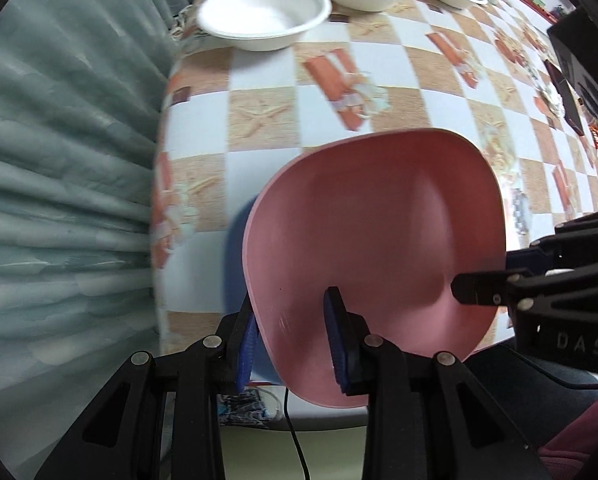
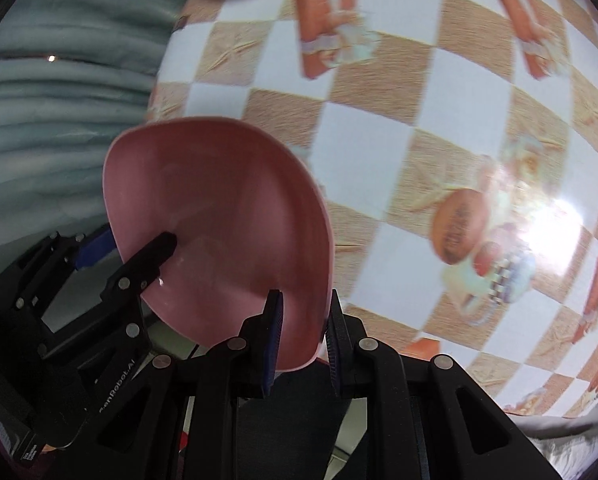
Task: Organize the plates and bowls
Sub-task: 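Carry the pink plate with both grippers onto the blue plate and release, then move both grippers toward a white bowl beside the kettle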
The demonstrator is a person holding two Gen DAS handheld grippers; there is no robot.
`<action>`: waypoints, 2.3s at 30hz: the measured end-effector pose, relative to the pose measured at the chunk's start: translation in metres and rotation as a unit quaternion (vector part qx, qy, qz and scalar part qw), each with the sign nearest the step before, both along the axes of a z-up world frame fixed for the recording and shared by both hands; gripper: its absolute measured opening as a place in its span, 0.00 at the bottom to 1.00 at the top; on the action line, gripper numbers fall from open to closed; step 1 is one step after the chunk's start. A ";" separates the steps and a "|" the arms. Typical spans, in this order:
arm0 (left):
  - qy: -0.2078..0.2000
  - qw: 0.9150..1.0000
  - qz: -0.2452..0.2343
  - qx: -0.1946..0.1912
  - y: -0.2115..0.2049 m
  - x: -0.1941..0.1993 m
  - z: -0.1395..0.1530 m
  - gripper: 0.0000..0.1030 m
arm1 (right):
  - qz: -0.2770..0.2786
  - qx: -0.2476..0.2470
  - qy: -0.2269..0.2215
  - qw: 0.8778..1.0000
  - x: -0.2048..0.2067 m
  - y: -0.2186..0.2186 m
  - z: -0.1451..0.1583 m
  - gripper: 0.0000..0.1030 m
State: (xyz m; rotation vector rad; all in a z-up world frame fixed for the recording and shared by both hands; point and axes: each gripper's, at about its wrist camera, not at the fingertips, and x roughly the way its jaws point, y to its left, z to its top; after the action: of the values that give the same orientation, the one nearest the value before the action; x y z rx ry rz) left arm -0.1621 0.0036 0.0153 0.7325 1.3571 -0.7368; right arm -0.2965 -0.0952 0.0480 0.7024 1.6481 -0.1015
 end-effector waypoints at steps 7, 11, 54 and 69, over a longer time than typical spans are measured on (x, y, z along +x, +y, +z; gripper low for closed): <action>-0.002 1.000 0.014 0.011 0.012 0.011 -0.011 0.33 | 0.025 0.015 0.011 1.000 0.025 0.048 -0.024 0.22; 0.000 1.000 0.019 0.014 0.016 0.014 -0.018 0.33 | 0.023 0.015 0.015 1.000 0.048 0.068 -0.039 0.22; 0.048 0.989 0.056 -0.126 -0.179 0.000 0.050 0.72 | -0.206 -0.124 -0.002 0.971 -0.031 -0.144 -0.014 0.95; -0.063 0.992 0.004 -0.113 -0.373 0.057 0.028 0.72 | -0.363 -0.182 -0.076 0.911 -0.016 -0.336 0.008 0.95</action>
State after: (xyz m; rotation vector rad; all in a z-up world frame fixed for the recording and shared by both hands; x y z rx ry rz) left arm -0.1050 -0.3693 0.0435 0.5836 1.1394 -0.8094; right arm -0.3129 -0.4312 0.0556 0.9696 1.1011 -0.8456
